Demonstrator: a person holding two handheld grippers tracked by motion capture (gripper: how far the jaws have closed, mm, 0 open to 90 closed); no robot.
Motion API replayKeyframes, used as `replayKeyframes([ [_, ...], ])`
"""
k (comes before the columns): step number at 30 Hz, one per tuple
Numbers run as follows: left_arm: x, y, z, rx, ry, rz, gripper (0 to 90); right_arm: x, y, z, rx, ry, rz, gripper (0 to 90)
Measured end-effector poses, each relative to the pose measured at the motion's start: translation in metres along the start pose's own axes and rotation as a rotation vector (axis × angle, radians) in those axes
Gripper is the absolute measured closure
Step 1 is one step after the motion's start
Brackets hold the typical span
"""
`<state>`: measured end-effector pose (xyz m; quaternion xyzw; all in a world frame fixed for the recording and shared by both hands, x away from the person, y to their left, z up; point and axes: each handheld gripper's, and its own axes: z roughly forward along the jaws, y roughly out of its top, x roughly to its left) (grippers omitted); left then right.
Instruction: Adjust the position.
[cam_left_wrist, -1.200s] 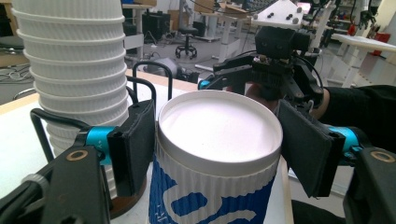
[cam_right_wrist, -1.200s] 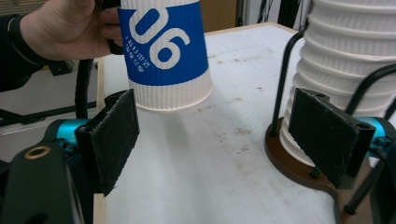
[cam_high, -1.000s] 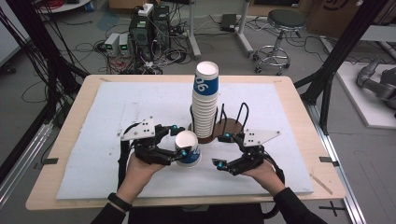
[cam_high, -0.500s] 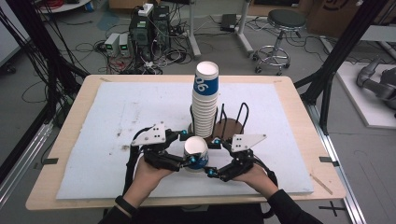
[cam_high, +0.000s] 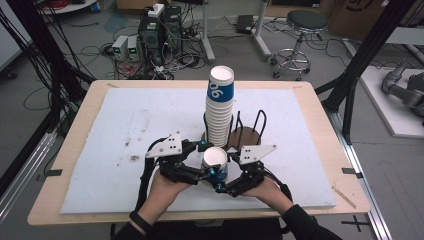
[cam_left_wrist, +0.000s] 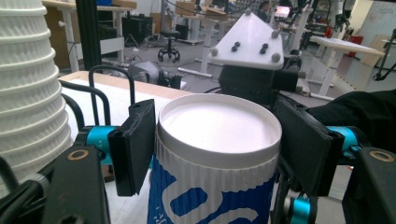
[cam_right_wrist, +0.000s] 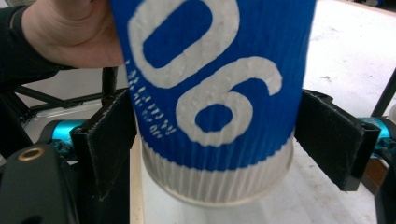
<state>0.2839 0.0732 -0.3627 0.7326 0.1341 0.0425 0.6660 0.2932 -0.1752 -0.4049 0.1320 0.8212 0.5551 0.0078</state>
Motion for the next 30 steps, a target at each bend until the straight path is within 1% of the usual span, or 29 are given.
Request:
replayKeyframes([
  [3, -0.001, 0.0, 0.002, 0.003, -0.003, 0.004, 30.7, 0.0, 0.0, 0.001, 0.005, 0.006, 0.006, 15.0],
  [5, -0.001, 0.0, 0.002, 0.006, -0.005, 0.006, 30.7, 0.001, 0.0, 0.001, 0.014, -0.001, -0.024, 19.0],
  [6, 0.0, 0.0, 0.002, 0.008, -0.009, 0.003, 30.7, 0.001, 0.0, 0.001, 0.014, -0.001, -0.024, 19.0],
  [7, 0.001, 0.0, 0.002, 0.021, -0.018, 0.001, 30.6, 0.0, 0.0, 0.0, 0.02, 0.006, -0.024, 19.6],
  [9, 0.003, 0.001, 0.002, 0.047, -0.026, -0.003, 30.1, 0.0, 0.0, 0.0, 0.034, 0.005, -0.042, 22.4],
  [11, 0.003, 0.004, 0.002, 0.073, -0.035, -0.002, 27.7, -0.001, 0.001, -0.001, 0.041, 0.009, -0.054, 23.5],
  [12, 0.003, 0.006, 0.001, 0.092, -0.039, 0.002, 25.5, -0.001, 0.002, -0.003, 0.057, 0.003, -0.068, 24.1],
  [13, 0.003, 0.008, 0.001, 0.11, -0.044, -0.002, 25.5, -0.001, 0.002, -0.003, 0.057, 0.003, -0.068, 24.1],
  [14, 0.003, 0.011, 0.001, 0.137, -0.052, 0.005, 25.1, -0.001, 0.004, -0.004, 0.066, 0.003, -0.075, 24.1],
  [15, 0.003, 0.013, 0.001, 0.161, -0.054, 0.008, 24.5, -0.001, 0.007, -0.006, 0.1, -0.003, -0.097, 24.2],
  [16, 0.003, 0.016, 0.0, 0.177, -0.048, 0.01, 24.5, -0.001, 0.007, -0.006, 0.1, -0.003, -0.097, 24.2],
  [17, 0.002, 0.018, 0.0, 0.196, -0.048, 0.015, 23.4, 0.002, 0.01, -0.007, 0.161, 0.0, -0.109, 24.2],
  [18, 0.002, 0.019, 0.001, 0.225, -0.054, 0.019, 23.2, 0.002, 0.011, -0.007, 0.183, 0.0, -0.125, 24.1],
  [19, 0.001, 0.02, 0.002, 0.259, -0.062, 0.026, 23.2, 0.002, 0.011, -0.007, 0.183, 0.0, -0.125, 24.1],
  [20, 0.0, 0.021, 0.004, 0.3, -0.066, 0.04, 23.0, 0.003, 0.012, -0.006, 0.209, -0.002, -0.137, 24.2],
  [21, -0.002, 0.021, 0.006, 0.333, -0.058, 0.056, 23.0, 0.004, 0.012, -0.006, 0.231, 0.002, -0.144, 24.1],
  [23, -0.006, 0.019, 0.013, 0.41, -0.046, 0.101, 23.0, 0.006, 0.014, -0.005, 0.266, 0.004, -0.165, 24.1],
  [24, -0.006, 0.019, 0.013, 0.41, -0.046, 0.101, 24.2, 0.006, 0.014, -0.004, 0.281, 0.004, -0.169, 24.1],
  [25, -0.006, 0.018, 0.014, 0.417, -0.048, 0.104, 27.2, 0.007, 0.014, -0.004, 0.29, 0.007, -0.172, 24.1],
  [26, -0.006, 0.017, 0.014, 0.415, -0.063, 0.101, 27.2, 0.007, 0.014, -0.004, 0.29, 0.007, -0.172, 24.1],
  [27, -0.006, 0.016, 0.015, 0.412, -0.065, 0.099, 29.1, 0.007, 0.014, -0.004, 0.3, 0.009, -0.177, 23.7],
  [28, -0.005, 0.016, 0.014, 0.41, -0.068, 0.1, 29.1, 0.007, 0.014, -0.004, 0.3, 0.009, -0.182, 21.9],
  [29, -0.004, 0.015, 0.014, 0.403, -0.07, 0.095, 29.1, 0.006, 0.014, -0.006, 0.279, 0.013, -0.184, 19.9],
  [30, -0.003, 0.015, 0.013, 0.389, -0.071, 0.092, 29.2, 0.005, 0.014, -0.008, 0.261, 0.02, -0.171, 18.5],
])
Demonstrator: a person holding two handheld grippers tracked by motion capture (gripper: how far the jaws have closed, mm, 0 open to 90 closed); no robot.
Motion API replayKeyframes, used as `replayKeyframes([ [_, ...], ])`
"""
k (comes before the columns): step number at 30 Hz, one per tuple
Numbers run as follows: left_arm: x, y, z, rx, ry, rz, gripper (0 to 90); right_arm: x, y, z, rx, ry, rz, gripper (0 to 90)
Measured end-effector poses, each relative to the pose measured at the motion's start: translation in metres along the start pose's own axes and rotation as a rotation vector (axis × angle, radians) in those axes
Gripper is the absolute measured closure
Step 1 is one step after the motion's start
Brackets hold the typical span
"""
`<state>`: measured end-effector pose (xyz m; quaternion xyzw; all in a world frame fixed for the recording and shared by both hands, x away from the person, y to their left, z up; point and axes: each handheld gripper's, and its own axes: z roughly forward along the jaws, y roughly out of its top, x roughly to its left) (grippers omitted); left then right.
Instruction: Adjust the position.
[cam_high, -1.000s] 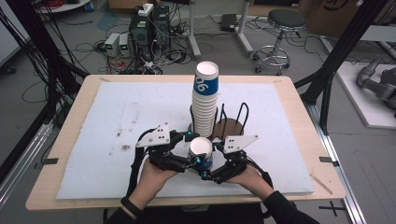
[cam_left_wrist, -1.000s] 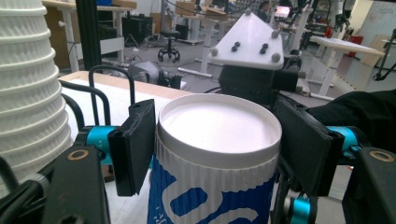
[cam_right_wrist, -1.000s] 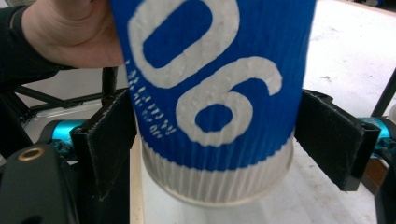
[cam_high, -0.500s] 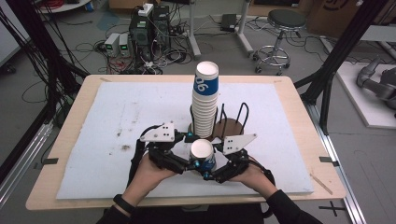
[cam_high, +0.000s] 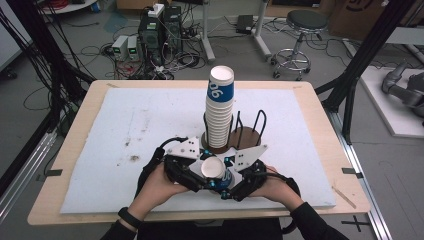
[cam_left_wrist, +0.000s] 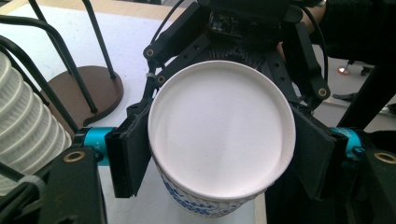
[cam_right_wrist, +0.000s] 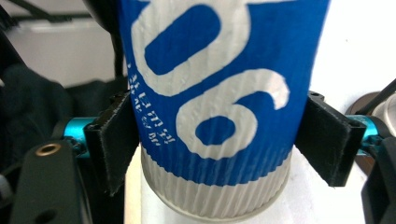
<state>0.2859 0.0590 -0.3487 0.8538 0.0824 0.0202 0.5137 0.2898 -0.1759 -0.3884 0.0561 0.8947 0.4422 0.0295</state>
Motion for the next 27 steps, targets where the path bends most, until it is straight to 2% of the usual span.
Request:
replayKeyframes([
  [2, 0.002, -0.002, -0.004, -0.037, 0.013, 0.008, 29.3, -0.003, -0.001, -0.006, -0.057, 0.005, 0.03, 18.2],
  [3, 0.003, -0.003, -0.006, -0.065, 0.014, 0.001, 29.3, -0.003, -0.001, -0.006, -0.057, 0.005, 0.03, 18.2],
  [6, 0.007, -0.007, -0.014, -0.171, 0.017, -0.034, 29.6, -0.008, -0.005, -0.017, -0.15, 0.029, 0.095, 15.1],
  [7, 0.008, -0.008, -0.016, -0.199, 0.019, -0.04, 29.7, -0.009, -0.006, -0.02, -0.173, 0.013, 0.106, 14.9],
  [9, 0.009, -0.01, -0.019, -0.259, 0.025, -0.062, 29.9, -0.013, -0.007, -0.024, -0.213, 0.011, 0.121, 14.9],
  [11, 0.01, -0.012, -0.021, -0.303, 0.033, -0.074, 30.0, -0.013, -0.008, -0.025, -0.233, 0.005, 0.152, 14.9],
  [14, 0.01, -0.014, -0.02, -0.345, 0.024, -0.089, 30.1, -0.012, -0.008, -0.025, -0.278, -0.012, 0.158, 14.9],
  [16, 0.01, -0.015, -0.019, -0.363, 0.022, -0.098, 30.2, -0.011, -0.007, -0.024, -0.29, -0.027, 0.15, 14.9],
  [19, 0.01, -0.016, -0.016, -0.389, 0.012, -0.106, 30.4, -0.011, -0.006, -0.02, -0.281, -0.022, 0.153, 14.7],
  [22, 0.009, -0.017, -0.014, -0.392, 0.001, -0.106, 30.3, -0.009, -0.005, -0.017, -0.26, -0.024, 0.12, 16.5],
  [25, 0.01, -0.014, -0.015, -0.352, -0.013, -0.108, 29.4, -0.009, -0.004, -0.018, -0.236, -0.017, 0.093, 18.8],
  [27, 0.01, -0.011, -0.017, -0.301, -0.018, -0.097, 29.2, -0.01, -0.003, -0.018, -0.217, -0.017, 0.075, 19.5],
])
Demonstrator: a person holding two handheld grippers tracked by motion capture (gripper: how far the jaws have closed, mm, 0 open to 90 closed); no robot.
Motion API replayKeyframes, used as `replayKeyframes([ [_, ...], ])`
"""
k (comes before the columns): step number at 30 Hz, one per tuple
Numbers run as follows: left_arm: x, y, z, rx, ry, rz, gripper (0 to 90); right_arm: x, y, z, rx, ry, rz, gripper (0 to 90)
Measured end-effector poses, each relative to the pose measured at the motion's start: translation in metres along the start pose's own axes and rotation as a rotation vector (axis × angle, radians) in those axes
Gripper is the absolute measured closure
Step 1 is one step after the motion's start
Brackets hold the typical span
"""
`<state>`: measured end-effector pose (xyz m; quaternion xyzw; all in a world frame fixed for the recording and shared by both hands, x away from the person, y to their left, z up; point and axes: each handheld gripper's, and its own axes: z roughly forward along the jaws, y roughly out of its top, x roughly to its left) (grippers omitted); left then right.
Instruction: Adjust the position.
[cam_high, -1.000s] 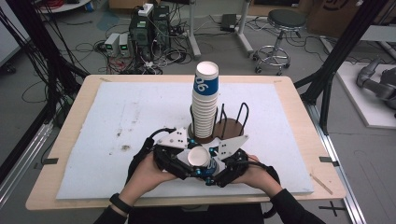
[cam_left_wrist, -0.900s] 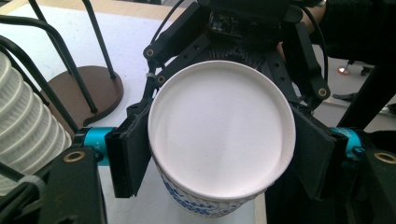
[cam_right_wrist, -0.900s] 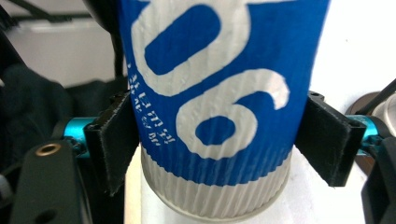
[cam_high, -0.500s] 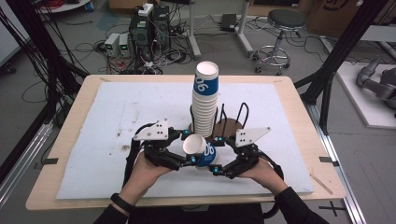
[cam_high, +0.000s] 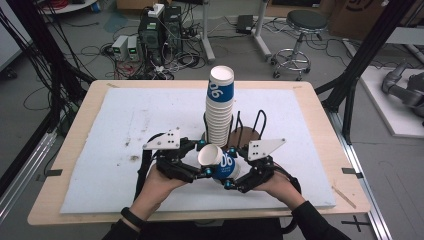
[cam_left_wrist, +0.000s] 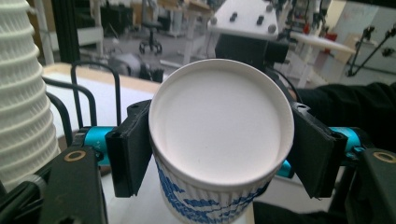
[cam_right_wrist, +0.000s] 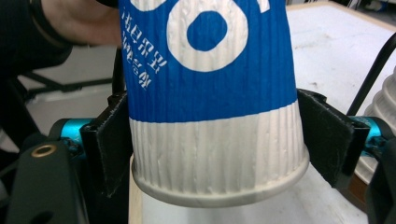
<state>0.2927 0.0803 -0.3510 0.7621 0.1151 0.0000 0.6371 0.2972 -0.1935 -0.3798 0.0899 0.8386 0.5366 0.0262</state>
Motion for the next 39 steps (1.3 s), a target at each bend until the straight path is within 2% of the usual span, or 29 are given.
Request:
replayKeyframes([
  [4, -0.003, 0.007, 0.001, 0.118, 0.01, 0.024, 26.6, 0.001, 0.003, -0.001, 0.047, -0.014, -0.035, 19.8],
  [6, -0.004, 0.009, 0.002, 0.152, 0.024, 0.042, 26.4, 0.002, 0.003, -0.001, 0.088, -0.009, -0.034, 20.2],
  [9, -0.006, 0.008, 0.006, 0.208, 0.039, 0.063, 25.9, 0.003, 0.003, 0.0, 0.143, -0.016, -0.066, 20.2],
  [11, -0.006, 0.007, 0.009, 0.248, 0.04, 0.079, 25.5, 0.004, 0.003, 0.001, 0.152, -0.017, -0.08, 20.0],
  [12, -0.006, 0.006, 0.009, 0.251, 0.037, 0.089, 27.6, 0.004, 0.003, 0.001, 0.149, -0.021, -0.08, 19.6],
  [14, -0.005, 0.005, 0.008, 0.212, 0.022, 0.082, 28.2, 0.003, 0.003, -0.001, 0.138, -0.021, -0.076, 17.3],
  [15, -0.004, 0.005, 0.006, 0.198, 0.017, 0.085, 28.4, 0.002, 0.002, -0.002, 0.118, -0.002, -0.06, 17.0],
  [16, -0.003, 0.003, 0.004, 0.177, 0.014, 0.089, 28.6, 0.001, 0.002, -0.004, 0.101, -0.006, -0.04, 16.6],
  [17, -0.002, 0.002, 0.003, 0.154, 0.016, 0.09, 29.0, 0.0, 0.002, -0.006, 0.081, 0.017, -0.025, 16.4],
  [18, -0.001, 0.001, 0.0, 0.117, 0.022, 0.087, 29.1, -0.001, 0.002, -0.007, 0.061, 0.02, -0.003, 15.5],
  [19, 0.0, 0.0, -0.002, 0.092, 0.025, 0.083, 29.3, -0.004, 0.002, -0.01, 0.034, -0.003, 0.018, 15.4],
  [21, 0.001, -0.001, -0.005, 0.023, 0.028, 0.077, 29.5, -0.008, 0.001, -0.014, -0.014, 0.011, 0.074, 15.4],
  [24, 0.002, -0.003, -0.007, -0.042, 0.022, 0.066, 29.7, -0.01, -0.001, -0.017, -0.074, 0.029, 0.117, 15.3],
  [28, 0.002, -0.005, -0.005, -0.062, 0.022, 0.075, 29.6, -0.009, 0.0, -0.015, -0.113, 0.029, 0.131, 14.4],
  [32, 0.004, -0.007, -0.005, -0.069, 0.009, 0.059, 29.3, -0.009, 0.0, -0.015, -0.11, 0.034, 0.133, 14.8],
  [36, 0.007, -0.007, -0.005, -0.025, -0.008, 0.02, 29.1, -0.008, 0.001, -0.017, -0.106, 0.01, 0.088, 16.9],
  [39, 0.006, -0.004, -0.004, 0.046, 0.0, 0.014, 28.6, -0.007, 0.003, -0.02, -0.091, 0.005, 0.067, 18.1],
])
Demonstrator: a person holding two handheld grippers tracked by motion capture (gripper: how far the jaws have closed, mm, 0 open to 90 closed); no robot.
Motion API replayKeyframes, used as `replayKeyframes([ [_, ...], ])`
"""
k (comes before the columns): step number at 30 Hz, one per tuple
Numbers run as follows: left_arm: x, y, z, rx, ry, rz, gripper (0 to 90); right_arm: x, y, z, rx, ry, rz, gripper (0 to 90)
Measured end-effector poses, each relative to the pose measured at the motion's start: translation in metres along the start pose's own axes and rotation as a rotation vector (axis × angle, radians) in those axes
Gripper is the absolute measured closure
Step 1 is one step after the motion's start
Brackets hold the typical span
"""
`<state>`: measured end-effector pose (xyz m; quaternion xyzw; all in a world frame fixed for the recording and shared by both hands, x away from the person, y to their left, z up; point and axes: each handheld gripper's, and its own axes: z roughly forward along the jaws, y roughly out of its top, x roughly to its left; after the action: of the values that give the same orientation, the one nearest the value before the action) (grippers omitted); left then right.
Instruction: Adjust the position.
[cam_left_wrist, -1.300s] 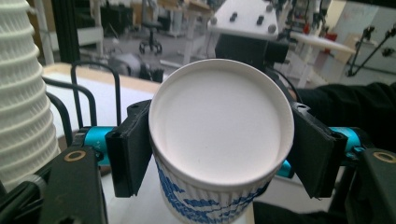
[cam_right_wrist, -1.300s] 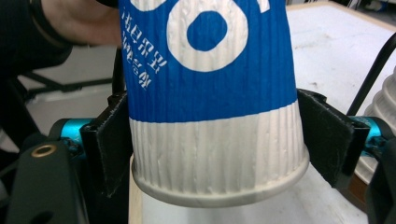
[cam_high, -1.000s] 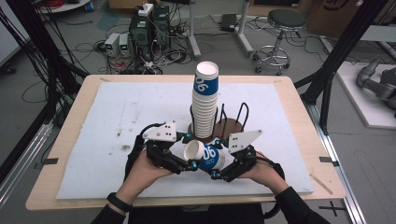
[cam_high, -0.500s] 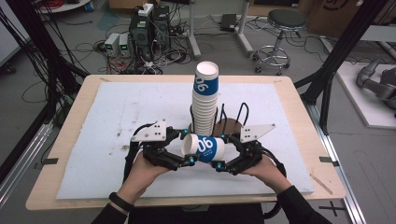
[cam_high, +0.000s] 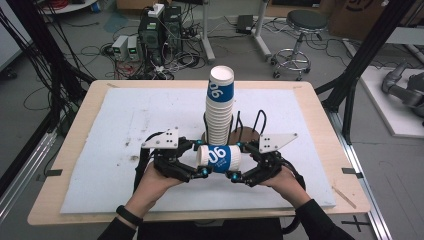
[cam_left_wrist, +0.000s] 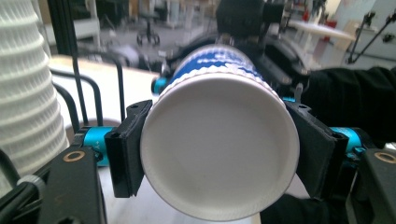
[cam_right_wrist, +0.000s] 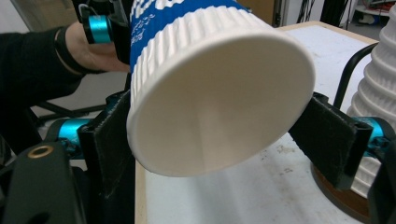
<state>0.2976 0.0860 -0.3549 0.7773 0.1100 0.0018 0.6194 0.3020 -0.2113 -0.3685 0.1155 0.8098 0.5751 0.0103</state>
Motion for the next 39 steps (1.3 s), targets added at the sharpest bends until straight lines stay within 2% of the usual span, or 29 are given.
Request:
replayKeyframes([
  [3, -0.001, 0.002, 0.002, 0.063, 0.01, 0.005, 26.5, 0.003, 0.003, -0.001, 0.033, -0.016, -0.043, 20.0],
  [4, 0.0, 0.002, 0.002, 0.076, 0.01, 0.002, 26.5, 0.003, 0.003, -0.001, 0.033, -0.016, -0.043, 20.0],
  [7, 0.001, 0.0, 0.003, 0.116, -0.005, 0.011, 27.5, 0.004, 0.005, -0.001, 0.072, -0.033, -0.081, 19.9],
  [9, 0.002, -0.002, 0.002, 0.095, -0.023, 0.023, 29.0, 0.004, 0.005, -0.001, 0.082, -0.027, -0.088, 18.4],
  [16, 0.005, -0.008, -0.003, -0.064, -0.044, 0.025, 30.1, -0.001, 0.005, -0.006, 0.006, 0.016, 0.022, 15.0],
  [18, 0.005, -0.009, -0.003, -0.08, -0.051, 0.035, 30.0, -0.002, 0.004, -0.006, -0.019, 0.03, 0.043, 14.6],
  [21, 0.003, -0.008, 0.0, -0.072, -0.054, 0.052, 30.0, -0.001, 0.005, -0.003, -0.037, 0.046, 0.062, 14.7],
  [24, 0.001, -0.008, 0.004, -0.035, -0.04, 0.073, 29.7, -0.001, 0.005, -0.001, -0.043, 0.054, 0.065, 15.3],
  [30, -0.001, -0.005, 0.007, 0.037, -0.032, 0.043, 29.2, -0.002, 0.005, -0.004, -0.021, 0.048, 0.042, 18.9],
  [34, -0.002, -0.001, 0.009, 0.134, -0.005, 0.044, 25.5, -0.001, 0.005, -0.005, 0.004, 0.048, 0.009, 21.7],
  [37, -0.005, 0.001, 0.012, 0.199, 0.02, 0.085, 25.5, 0.001, 0.006, -0.004, 0.042, 0.04, -0.019, 21.7],
  [39, -0.006, 0.002, 0.014, 0.236, 0.033, 0.11, 25.5, 0.0, 0.005, -0.004, 0.053, 0.042, -0.02, 21.8],
])
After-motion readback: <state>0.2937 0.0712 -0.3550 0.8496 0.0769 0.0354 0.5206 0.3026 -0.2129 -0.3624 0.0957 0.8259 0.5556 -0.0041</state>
